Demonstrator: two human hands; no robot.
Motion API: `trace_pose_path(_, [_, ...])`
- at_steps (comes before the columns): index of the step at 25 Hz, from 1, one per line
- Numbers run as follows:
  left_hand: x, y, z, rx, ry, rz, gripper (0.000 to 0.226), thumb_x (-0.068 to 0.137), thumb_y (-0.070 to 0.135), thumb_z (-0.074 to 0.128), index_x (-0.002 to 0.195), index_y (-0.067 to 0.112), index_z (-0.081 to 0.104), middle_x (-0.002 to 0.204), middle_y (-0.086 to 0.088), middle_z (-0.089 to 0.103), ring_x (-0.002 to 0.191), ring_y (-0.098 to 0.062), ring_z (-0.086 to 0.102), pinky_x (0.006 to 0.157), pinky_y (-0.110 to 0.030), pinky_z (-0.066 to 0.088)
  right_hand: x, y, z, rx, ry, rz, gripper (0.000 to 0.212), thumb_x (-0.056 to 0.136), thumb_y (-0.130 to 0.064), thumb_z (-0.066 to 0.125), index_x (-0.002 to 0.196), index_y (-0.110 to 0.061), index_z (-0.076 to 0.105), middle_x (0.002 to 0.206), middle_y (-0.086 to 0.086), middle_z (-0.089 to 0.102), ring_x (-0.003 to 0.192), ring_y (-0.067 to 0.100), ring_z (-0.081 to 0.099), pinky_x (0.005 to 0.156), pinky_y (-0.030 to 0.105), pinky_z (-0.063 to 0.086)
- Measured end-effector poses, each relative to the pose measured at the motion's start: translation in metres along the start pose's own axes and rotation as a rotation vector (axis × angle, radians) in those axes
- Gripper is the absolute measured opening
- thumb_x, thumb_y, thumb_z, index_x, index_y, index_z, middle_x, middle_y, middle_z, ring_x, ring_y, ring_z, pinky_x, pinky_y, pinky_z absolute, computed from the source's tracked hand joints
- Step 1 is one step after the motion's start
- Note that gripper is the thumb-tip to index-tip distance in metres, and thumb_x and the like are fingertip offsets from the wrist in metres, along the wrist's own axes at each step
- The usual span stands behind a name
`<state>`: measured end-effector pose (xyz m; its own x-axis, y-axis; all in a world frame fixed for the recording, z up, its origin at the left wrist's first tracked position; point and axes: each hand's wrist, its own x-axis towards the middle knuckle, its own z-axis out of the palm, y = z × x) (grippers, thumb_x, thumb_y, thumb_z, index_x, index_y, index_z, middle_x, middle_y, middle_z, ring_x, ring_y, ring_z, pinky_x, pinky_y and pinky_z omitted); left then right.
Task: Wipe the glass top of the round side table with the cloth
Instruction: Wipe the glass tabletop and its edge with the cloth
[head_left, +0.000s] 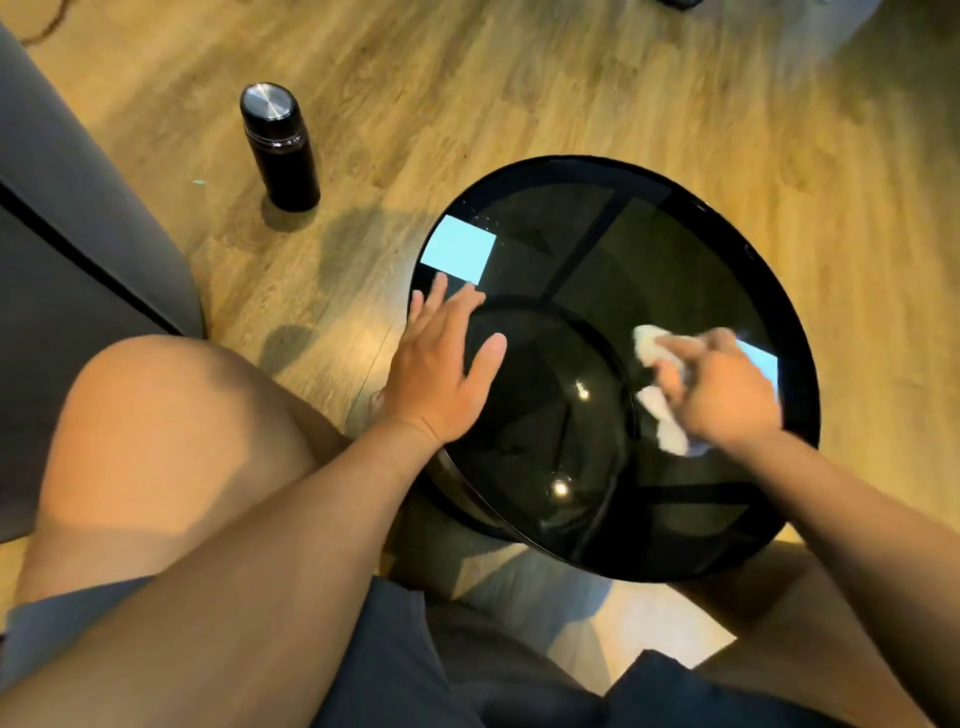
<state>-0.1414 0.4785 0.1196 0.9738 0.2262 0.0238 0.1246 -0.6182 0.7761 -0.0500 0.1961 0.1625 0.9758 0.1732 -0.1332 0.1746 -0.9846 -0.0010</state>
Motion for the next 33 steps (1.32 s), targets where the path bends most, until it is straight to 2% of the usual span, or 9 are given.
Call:
trace_pose_path(5, [0.005, -0.005, 0.004, 0.139, 0.006, 0.101, 0.059, 0.097, 0.052, 0.025, 0.146, 0.02, 0.038, 0.159, -0.004, 0.032, 0.151, -0.022, 0.015, 0.123, -0.038, 0.005, 0.024, 0.009, -0.004, 0.109, 0.084, 0.452, 0.04, 0.092, -0.045, 0.041, 0.122, -0.027, 0.06, 0.123, 0.019, 0.056, 0.103, 0.04, 0.059, 0.087, 0.042, 0.046])
trace_pose_path(11, [0.005, -0.005, 0.004, 0.035, 0.061, 0.112, 0.059, 0.098, 0.047, 0.025, 0.141, 0.013, 0.045, 0.153, -0.009, 0.042, 0.148, -0.025, 0.026, 0.124, -0.042, 0.011, -0.078, -0.145, 0.008, 0.173, -0.041, -0.397, 0.033, 0.086, -0.048, 0.044, 0.11, -0.035, 0.062, 0.104, 0.001, 0.051, 0.089, 0.025, 0.056, 0.068, 0.036, 0.052])
trace_pose_path(15, [0.004, -0.003, 0.005, 0.074, 0.029, 0.101, 0.059, 0.098, 0.048, 0.024, 0.143, 0.015, 0.043, 0.155, -0.006, 0.04, 0.15, -0.022, 0.021, 0.124, -0.037, 0.006, -0.045, -0.101, -0.008, 0.086, -0.084, -0.726, 0.05, 0.074, -0.053, 0.056, 0.122, -0.045, 0.048, 0.102, 0.0, 0.057, 0.087, 0.021, 0.062, 0.06, 0.037, 0.057])
trace_pose_path(18, [0.005, -0.001, 0.006, 0.1, 0.042, 0.041, 0.055, 0.099, 0.047, 0.03, 0.144, 0.017, 0.042, 0.157, -0.004, 0.037, 0.15, -0.021, 0.019, 0.121, -0.031, 0.003, 0.036, 0.002, -0.016, -0.004, -0.008, -0.24, 0.041, 0.085, -0.052, 0.047, 0.125, -0.044, 0.055, 0.114, 0.007, 0.06, 0.099, 0.03, 0.064, 0.079, 0.039, 0.054])
trace_pose_path(20, [0.005, -0.001, 0.005, 0.104, 0.049, 0.034, 0.052, 0.099, 0.045, 0.037, 0.143, 0.017, 0.042, 0.156, -0.003, 0.038, 0.149, -0.02, 0.02, 0.12, -0.029, 0.003, 0.074, 0.055, -0.034, 0.063, -0.022, 0.187, 0.043, 0.087, -0.053, 0.052, 0.121, -0.029, 0.064, 0.099, 0.014, 0.069, 0.083, 0.033, 0.067, 0.071, 0.035, 0.054])
trace_pose_path(23, [0.005, -0.002, 0.005, 0.123, 0.049, 0.055, 0.051, 0.099, 0.045, 0.04, 0.142, 0.017, 0.044, 0.154, -0.003, 0.042, 0.148, -0.019, 0.023, 0.121, -0.029, 0.004, 0.092, 0.051, -0.038, 0.221, 0.014, 0.375, 0.05, 0.085, -0.056, 0.051, 0.11, -0.016, 0.067, 0.086, 0.018, 0.069, 0.078, 0.036, 0.066, 0.071, 0.037, 0.052])
trace_pose_path(26, [0.007, -0.003, 0.005, 0.113, 0.051, 0.064, 0.054, 0.098, 0.048, 0.033, 0.14, 0.015, 0.046, 0.151, -0.004, 0.046, 0.147, -0.021, 0.028, 0.123, -0.032, 0.007, 0.045, -0.033, -0.014, 0.162, 0.109, 0.114, 0.04, 0.091, -0.046, 0.048, 0.119, -0.025, 0.067, 0.107, 0.017, 0.062, 0.095, 0.04, 0.063, 0.083, 0.042, 0.05])
trace_pose_path(30, [0.006, -0.003, 0.003, 0.054, 0.076, 0.108, 0.054, 0.098, 0.044, 0.031, 0.136, 0.01, 0.05, 0.147, -0.01, 0.05, 0.145, -0.025, 0.033, 0.123, -0.039, 0.011, -0.066, -0.151, 0.001, 0.214, -0.102, -0.508, 0.031, 0.086, -0.048, 0.046, 0.107, -0.037, 0.066, 0.097, -0.004, 0.052, 0.082, 0.017, 0.055, 0.065, 0.03, 0.048])
trace_pose_path(33, [0.005, -0.002, 0.003, 0.074, 0.062, 0.132, 0.053, 0.097, 0.043, 0.032, 0.135, 0.009, 0.05, 0.147, -0.011, 0.05, 0.145, -0.026, 0.033, 0.124, -0.039, 0.01, -0.054, -0.127, -0.001, 0.189, -0.123, -0.552, 0.038, 0.08, -0.056, 0.044, 0.114, -0.044, 0.059, 0.103, -0.005, 0.056, 0.085, 0.016, 0.061, 0.065, 0.031, 0.05])
